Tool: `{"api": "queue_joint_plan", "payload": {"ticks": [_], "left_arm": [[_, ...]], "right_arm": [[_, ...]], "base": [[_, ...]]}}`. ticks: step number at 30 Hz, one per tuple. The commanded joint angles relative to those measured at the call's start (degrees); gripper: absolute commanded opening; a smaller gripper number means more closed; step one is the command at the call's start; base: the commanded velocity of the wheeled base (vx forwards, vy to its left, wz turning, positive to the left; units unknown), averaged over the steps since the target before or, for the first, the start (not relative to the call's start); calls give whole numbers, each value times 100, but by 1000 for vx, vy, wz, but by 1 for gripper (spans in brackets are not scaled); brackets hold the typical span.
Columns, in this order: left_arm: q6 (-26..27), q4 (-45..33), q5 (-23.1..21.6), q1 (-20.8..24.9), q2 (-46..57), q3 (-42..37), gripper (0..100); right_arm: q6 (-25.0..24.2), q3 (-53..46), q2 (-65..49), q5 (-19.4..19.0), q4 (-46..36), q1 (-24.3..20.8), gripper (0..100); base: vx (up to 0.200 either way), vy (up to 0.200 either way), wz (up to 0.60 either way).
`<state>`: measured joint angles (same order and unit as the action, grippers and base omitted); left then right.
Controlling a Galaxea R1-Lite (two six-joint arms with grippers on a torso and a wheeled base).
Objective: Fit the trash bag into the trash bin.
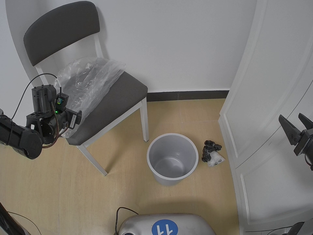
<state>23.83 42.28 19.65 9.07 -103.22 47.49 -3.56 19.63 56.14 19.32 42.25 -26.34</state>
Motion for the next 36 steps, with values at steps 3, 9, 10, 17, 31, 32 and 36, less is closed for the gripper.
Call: {"api": "queue_joint_plan", "payload": {"ticks": [3,9,10,17,31,32,36], "left_arm": [[-1,0,4,-98,-84,-65,100],[-1,0,-5,-169,-146,-144,100],[-10,9,4,-195,-251,-188,100],[-1,9,4,-362,-357,-170,100],[-10,79,-5,-635,-594,-100,100],[-10,79,-5,-635,-594,-100,100],[-10,97,4,-643,-638,41,100]], "right_arm": [[-312,-161,301,45,20,-1795,100],[-488,-231,618,177,275,-2015,100],[-708,-258,1127,661,688,-2287,100],[-875,-407,1962,1232,1646,-2639,100],[-866,-451,1989,1241,1707,-2797,100],[-875,-460,1989,1241,1716,-2797,100],[-875,-495,2006,1241,1716,-2806,100]], "base": [[0,0,0],[0,0,0],[0,0,0],[0,0,0],[0,0,0],[0,0,0],[0,0,0]]}}
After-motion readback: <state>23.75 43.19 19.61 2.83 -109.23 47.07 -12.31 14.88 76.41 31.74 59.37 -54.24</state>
